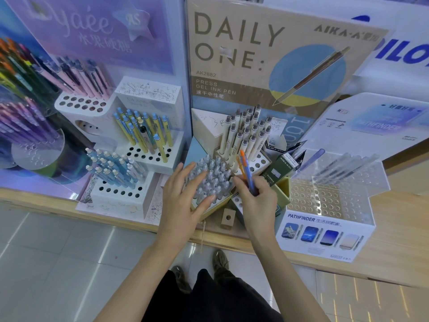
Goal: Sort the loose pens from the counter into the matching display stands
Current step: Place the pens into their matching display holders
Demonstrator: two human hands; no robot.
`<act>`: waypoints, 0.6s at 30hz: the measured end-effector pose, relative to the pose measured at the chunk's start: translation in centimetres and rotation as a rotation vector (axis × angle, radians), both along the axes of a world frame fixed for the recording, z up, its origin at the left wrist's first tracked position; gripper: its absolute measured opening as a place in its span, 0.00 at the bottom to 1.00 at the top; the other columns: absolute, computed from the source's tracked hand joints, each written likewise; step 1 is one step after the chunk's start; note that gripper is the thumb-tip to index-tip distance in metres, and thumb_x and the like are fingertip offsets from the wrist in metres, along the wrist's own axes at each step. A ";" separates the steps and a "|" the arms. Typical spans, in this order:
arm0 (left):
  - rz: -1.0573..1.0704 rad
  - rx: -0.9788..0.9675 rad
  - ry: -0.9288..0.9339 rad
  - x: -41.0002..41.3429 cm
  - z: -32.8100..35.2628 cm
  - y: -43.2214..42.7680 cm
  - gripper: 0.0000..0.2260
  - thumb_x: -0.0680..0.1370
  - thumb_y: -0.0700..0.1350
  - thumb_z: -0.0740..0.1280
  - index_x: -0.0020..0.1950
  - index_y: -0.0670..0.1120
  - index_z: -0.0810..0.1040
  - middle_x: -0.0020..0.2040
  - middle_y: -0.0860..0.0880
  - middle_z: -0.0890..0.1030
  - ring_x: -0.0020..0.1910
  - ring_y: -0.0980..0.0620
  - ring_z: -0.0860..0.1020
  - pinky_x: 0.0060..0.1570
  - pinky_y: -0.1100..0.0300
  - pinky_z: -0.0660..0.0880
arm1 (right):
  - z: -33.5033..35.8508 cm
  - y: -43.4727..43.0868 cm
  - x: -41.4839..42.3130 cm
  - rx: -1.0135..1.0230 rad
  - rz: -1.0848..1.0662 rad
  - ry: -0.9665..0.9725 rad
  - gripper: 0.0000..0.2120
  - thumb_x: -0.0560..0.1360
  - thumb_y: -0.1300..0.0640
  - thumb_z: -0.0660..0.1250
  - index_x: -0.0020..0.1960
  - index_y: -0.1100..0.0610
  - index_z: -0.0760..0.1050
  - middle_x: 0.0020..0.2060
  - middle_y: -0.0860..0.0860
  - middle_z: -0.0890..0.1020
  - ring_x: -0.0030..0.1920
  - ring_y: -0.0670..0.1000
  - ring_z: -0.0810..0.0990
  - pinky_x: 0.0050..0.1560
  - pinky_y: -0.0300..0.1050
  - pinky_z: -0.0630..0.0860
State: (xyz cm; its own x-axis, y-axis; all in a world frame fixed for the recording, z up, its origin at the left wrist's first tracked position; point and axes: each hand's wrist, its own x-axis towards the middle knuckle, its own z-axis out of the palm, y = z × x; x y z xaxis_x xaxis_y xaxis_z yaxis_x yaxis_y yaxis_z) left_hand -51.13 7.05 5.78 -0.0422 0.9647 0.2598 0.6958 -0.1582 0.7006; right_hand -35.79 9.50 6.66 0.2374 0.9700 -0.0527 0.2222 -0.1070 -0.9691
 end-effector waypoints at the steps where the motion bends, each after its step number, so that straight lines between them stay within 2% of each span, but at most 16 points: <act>1: 0.000 -0.011 -0.002 0.0 0.0 0.0 0.22 0.75 0.54 0.66 0.66 0.46 0.75 0.70 0.46 0.69 0.74 0.45 0.60 0.69 0.48 0.59 | -0.1 0.2 0.0 0.009 0.002 -0.030 0.07 0.74 0.55 0.71 0.38 0.54 0.79 0.32 0.51 0.74 0.31 0.43 0.67 0.36 0.42 0.67; 3: -0.002 -0.035 -0.016 0.1 0.1 -0.1 0.22 0.75 0.56 0.65 0.66 0.45 0.75 0.70 0.46 0.69 0.74 0.46 0.60 0.69 0.49 0.58 | -0.2 0.6 -0.2 0.042 0.024 -0.126 0.13 0.75 0.54 0.70 0.33 0.47 0.73 0.27 0.44 0.72 0.28 0.43 0.66 0.31 0.35 0.62; 6: -0.002 -0.055 -0.045 0.3 0.3 -0.3 0.23 0.75 0.57 0.62 0.66 0.45 0.75 0.70 0.45 0.69 0.73 0.46 0.60 0.69 0.49 0.59 | -0.3 0.9 -0.5 0.055 0.053 -0.251 0.18 0.75 0.54 0.70 0.32 0.42 0.66 0.24 0.43 0.69 0.27 0.43 0.67 0.28 0.35 0.60; 9: 0.005 -0.061 -0.049 0.4 0.5 -0.3 0.23 0.75 0.55 0.66 0.65 0.43 0.75 0.69 0.44 0.69 0.73 0.44 0.61 0.69 0.46 0.60 | -0.3 1.0 -0.4 0.040 0.078 -0.304 0.14 0.75 0.53 0.70 0.34 0.45 0.70 0.27 0.44 0.70 0.29 0.44 0.68 0.30 0.41 0.63; 11: 0.013 -0.055 -0.058 0.5 0.7 -0.3 0.22 0.75 0.52 0.69 0.65 0.43 0.75 0.70 0.43 0.69 0.73 0.43 0.61 0.69 0.45 0.61 | 0.3 0.6 -0.2 0.050 0.088 -0.271 0.06 0.75 0.52 0.70 0.42 0.46 0.74 0.34 0.43 0.75 0.34 0.42 0.72 0.34 0.41 0.67; 12: 0.019 -0.051 -0.070 0.6 0.9 -0.3 0.21 0.75 0.50 0.70 0.65 0.44 0.75 0.70 0.45 0.68 0.73 0.44 0.61 0.69 0.47 0.60 | 0.8 0.3 -0.2 0.058 0.087 -0.227 0.05 0.74 0.51 0.70 0.48 0.45 0.75 0.38 0.42 0.77 0.38 0.41 0.75 0.37 0.39 0.70; 14: 0.053 -0.037 -0.136 0.5 1.7 -0.2 0.20 0.75 0.51 0.69 0.65 0.48 0.74 0.69 0.51 0.67 0.72 0.50 0.62 0.70 0.59 0.59 | 2.1 -0.3 0.0 0.085 0.117 -0.138 0.08 0.76 0.47 0.67 0.54 0.45 0.74 0.40 0.41 0.77 0.40 0.42 0.76 0.39 0.34 0.71; 16: 0.103 -0.032 -0.291 0.2 3.1 -0.1 0.17 0.75 0.53 0.69 0.63 0.56 0.74 0.65 0.56 0.71 0.67 0.57 0.67 0.64 0.72 0.61 | 3.5 -0.8 -0.1 0.107 0.242 -0.118 0.06 0.78 0.46 0.61 0.52 0.45 0.74 0.34 0.41 0.74 0.35 0.43 0.72 0.34 0.34 0.67; 18: 0.105 -0.048 -0.556 -0.5 4.7 -0.1 0.13 0.74 0.53 0.70 0.58 0.60 0.76 0.57 0.56 0.79 0.59 0.59 0.75 0.56 0.73 0.68 | 4.6 -1.0 -0.8 0.115 0.431 -0.151 0.08 0.78 0.46 0.58 0.49 0.47 0.75 0.32 0.42 0.72 0.33 0.43 0.69 0.33 0.35 0.64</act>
State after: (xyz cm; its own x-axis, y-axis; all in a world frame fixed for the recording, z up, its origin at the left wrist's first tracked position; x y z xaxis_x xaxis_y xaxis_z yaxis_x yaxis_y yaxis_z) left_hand -51.63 6.95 10.48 -0.2568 0.9581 0.1267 0.2306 -0.0666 0.9708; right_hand -36.59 8.54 11.29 -0.1913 0.9793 0.0655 0.3617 0.1324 -0.9229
